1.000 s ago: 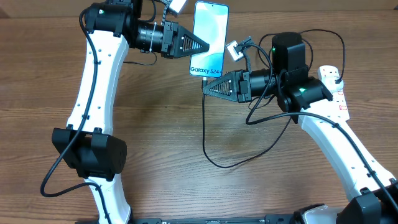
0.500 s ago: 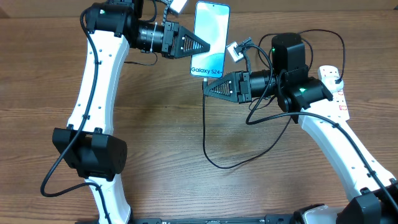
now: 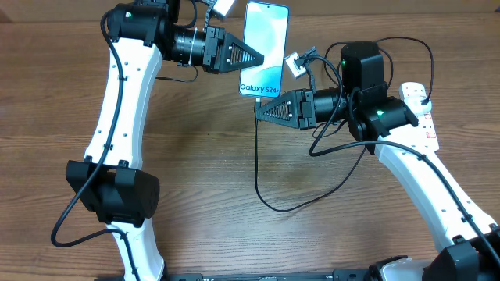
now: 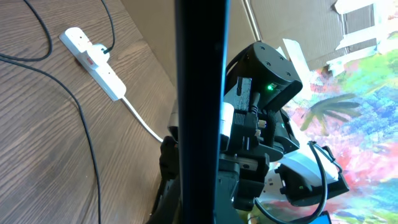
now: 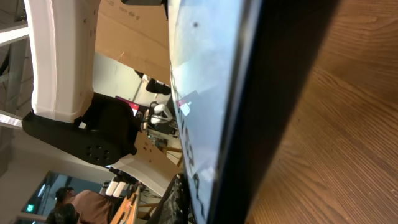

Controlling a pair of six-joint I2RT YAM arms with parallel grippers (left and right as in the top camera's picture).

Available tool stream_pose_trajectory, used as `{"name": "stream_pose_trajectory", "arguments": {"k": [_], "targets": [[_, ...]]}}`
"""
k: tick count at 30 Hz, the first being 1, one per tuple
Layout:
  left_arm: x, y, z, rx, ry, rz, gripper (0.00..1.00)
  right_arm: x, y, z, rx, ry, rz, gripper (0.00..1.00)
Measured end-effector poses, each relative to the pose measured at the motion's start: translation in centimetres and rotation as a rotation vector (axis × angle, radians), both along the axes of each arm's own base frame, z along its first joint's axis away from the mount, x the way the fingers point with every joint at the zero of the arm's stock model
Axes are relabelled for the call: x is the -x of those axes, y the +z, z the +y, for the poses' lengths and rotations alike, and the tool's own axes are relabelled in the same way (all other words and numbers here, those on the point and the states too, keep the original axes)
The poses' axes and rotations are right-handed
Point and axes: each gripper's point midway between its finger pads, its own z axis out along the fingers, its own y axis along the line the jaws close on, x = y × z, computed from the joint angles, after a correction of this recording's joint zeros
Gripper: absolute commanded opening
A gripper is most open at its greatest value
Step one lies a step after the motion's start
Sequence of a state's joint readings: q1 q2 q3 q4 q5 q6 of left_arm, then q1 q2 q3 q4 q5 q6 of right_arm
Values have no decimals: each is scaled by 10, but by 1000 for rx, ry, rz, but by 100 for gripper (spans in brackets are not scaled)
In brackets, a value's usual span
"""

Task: Plug charger to phone and switch on socket

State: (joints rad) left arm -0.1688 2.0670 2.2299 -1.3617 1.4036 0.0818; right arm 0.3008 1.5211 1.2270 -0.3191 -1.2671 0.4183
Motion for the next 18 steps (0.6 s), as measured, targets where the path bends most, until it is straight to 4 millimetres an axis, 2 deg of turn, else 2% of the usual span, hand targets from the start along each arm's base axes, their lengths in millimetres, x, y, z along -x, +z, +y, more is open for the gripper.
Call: {"name": "stream_pose_trajectory", "arguments": {"k": [18], "targets": [[0,0,0,-2,1,0,4,-1,-1,0,4,-8,-2,4]]}}
